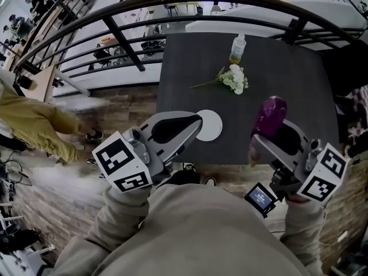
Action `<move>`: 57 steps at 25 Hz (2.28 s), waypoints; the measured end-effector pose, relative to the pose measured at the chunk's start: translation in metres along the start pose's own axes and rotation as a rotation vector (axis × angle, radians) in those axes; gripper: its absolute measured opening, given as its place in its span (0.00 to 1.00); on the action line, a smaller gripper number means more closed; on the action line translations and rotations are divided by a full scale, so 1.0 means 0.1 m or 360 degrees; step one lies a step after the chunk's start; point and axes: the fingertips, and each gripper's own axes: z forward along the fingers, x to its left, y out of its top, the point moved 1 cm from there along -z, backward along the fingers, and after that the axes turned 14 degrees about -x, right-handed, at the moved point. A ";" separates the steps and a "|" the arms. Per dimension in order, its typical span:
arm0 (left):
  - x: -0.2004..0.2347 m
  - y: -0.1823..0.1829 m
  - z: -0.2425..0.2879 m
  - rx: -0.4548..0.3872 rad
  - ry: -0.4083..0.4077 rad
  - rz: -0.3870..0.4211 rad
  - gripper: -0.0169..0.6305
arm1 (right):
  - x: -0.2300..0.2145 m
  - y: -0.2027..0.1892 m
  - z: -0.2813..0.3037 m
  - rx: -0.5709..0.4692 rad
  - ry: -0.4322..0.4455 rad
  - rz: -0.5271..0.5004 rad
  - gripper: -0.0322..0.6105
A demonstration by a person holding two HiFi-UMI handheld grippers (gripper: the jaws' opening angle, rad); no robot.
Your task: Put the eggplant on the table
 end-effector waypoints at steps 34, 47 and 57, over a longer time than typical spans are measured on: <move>1.52 0.05 0.27 0.0000 0.0007 -0.0097 0.03 | -1.04 0.10 1.53 0.0227 0.0022 0.0034 0.39; 1.54 -0.12 0.10 -0.0005 0.0104 -0.0171 0.03 | -1.08 -0.17 1.61 0.0325 0.0055 0.0083 0.39; 1.56 -0.22 0.04 0.0022 0.0173 -0.0222 0.03 | -1.13 -0.32 1.65 0.0403 0.0073 0.0148 0.39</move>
